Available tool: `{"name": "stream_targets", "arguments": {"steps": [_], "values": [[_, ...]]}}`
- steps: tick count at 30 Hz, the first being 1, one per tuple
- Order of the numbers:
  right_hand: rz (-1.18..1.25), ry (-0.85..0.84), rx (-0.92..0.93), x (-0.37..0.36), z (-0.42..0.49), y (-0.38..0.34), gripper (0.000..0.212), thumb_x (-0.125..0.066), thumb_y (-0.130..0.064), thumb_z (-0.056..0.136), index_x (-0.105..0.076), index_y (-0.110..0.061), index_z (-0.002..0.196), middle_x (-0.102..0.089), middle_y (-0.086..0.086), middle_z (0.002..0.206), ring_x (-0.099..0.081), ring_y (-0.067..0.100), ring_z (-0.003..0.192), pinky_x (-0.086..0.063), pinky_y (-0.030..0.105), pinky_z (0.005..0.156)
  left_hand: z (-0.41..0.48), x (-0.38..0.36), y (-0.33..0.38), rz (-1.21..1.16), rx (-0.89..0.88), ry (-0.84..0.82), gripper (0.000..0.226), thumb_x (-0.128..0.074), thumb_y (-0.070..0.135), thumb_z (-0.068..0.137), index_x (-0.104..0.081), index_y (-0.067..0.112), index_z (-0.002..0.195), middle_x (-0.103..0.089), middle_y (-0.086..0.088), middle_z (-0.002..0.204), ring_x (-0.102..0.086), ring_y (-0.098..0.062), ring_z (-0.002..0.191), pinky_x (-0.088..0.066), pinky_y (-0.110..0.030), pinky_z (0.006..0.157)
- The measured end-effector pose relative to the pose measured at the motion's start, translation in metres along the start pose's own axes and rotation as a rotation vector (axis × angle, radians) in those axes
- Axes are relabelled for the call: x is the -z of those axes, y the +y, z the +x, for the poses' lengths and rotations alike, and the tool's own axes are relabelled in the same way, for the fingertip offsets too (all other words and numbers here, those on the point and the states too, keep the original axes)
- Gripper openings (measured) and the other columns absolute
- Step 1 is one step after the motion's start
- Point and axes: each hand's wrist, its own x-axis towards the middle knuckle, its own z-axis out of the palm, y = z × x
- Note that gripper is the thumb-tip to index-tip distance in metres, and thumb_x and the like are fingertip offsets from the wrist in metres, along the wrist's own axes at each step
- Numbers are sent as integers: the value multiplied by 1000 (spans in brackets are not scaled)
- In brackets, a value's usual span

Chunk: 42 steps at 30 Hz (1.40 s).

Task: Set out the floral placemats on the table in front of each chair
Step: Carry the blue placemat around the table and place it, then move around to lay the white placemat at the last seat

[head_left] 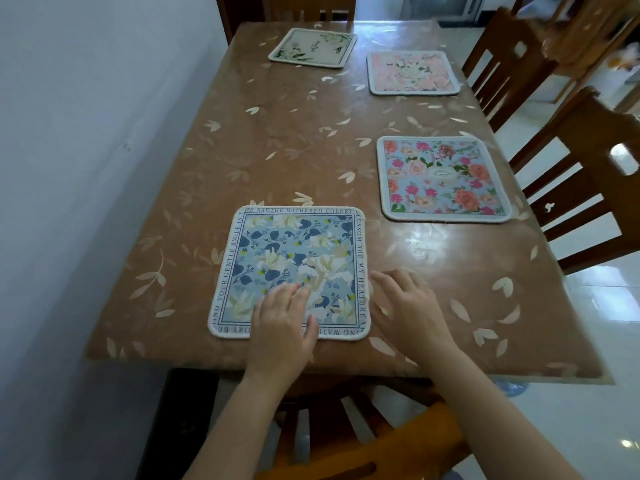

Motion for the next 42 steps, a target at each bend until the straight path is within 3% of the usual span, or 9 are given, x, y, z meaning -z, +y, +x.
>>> {"name": "stream_targets", "arguments": {"steps": [3, 7, 11, 25, 30, 33, 37, 42], "values": [[-5, 27, -9, 22, -12, 12, 40, -66, -18, 77, -57, -9, 115, -64, 12, 109, -59, 35, 97, -50, 47, 82, -2, -11, 37, -13, -44, -15, 42, -71, 14, 75, -59, 8, 115, -63, -12, 117, -56, -30, 113, -42, -49, 96], [-17, 33, -27, 52, -30, 45, 44, -63, -22, 80, -53, -13, 122, -60, 8, 118, -54, 30, 108, -46, 48, 93, 2, -19, 88, -15, -72, 22, 42, -73, 13, 72, -60, 7, 112, -65, -12, 113, -58, -31, 109, -44, -51, 93], [4, 75, -56, 85, -52, 89, 45, -67, -23, 78, -54, -13, 119, -61, 11, 119, -55, 32, 109, -48, 52, 89, 6, -28, 153, -28, -139, 80, 41, -73, 14, 72, -61, 8, 111, -66, -11, 111, -59, -29, 108, -44, -51, 95], [-51, 190, -150, 205, -134, 277, 45, -68, -28, 77, -57, -12, 117, -65, 11, 117, -58, 31, 109, -46, 46, 93, 10, -102, 396, -56, -249, 75, 35, -54, 28, 78, -62, 13, 109, -67, -8, 114, -59, -27, 110, -42, -51, 94], [-83, 241, -249, 227, -150, 328, 45, -70, -24, 76, -58, -10, 116, -65, 11, 116, -59, 31, 106, -46, 45, 92, 27, -134, 448, -121, -354, -46, 35, -56, 24, 85, -57, 14, 118, -60, -8, 125, -51, -26, 120, -31, -45, 103], [-85, 268, -300, 240, -142, 354, 44, -69, -23, 77, -57, -9, 117, -65, 12, 116, -59, 32, 106, -46, 47, 93, 50, -149, 477, -140, -415, -19, 33, -58, 22, 84, -59, 11, 115, -63, -10, 120, -54, -28, 116, -24, -41, 101], [-126, 268, -322, 257, -127, 390, 44, -70, -21, 76, -57, -8, 116, -64, 14, 117, -59, 34, 106, -46, 49, 92, 84, -167, 511, -194, -437, 20, 35, -56, 26, 82, -60, 11, 113, -66, -10, 116, -58, -27, 112, -38, -49, 98], [-128, 297, -362, 272, -94, 433, 42, -68, -16, 77, -58, -6, 116, -64, 16, 116, -58, 35, 107, -45, 49, 93, 131, -190, 536, -208, -460, 51, 36, -64, 23, 81, -60, 10, 114, -65, -12, 117, -58, -30, 112, -36, -49, 98]]}}
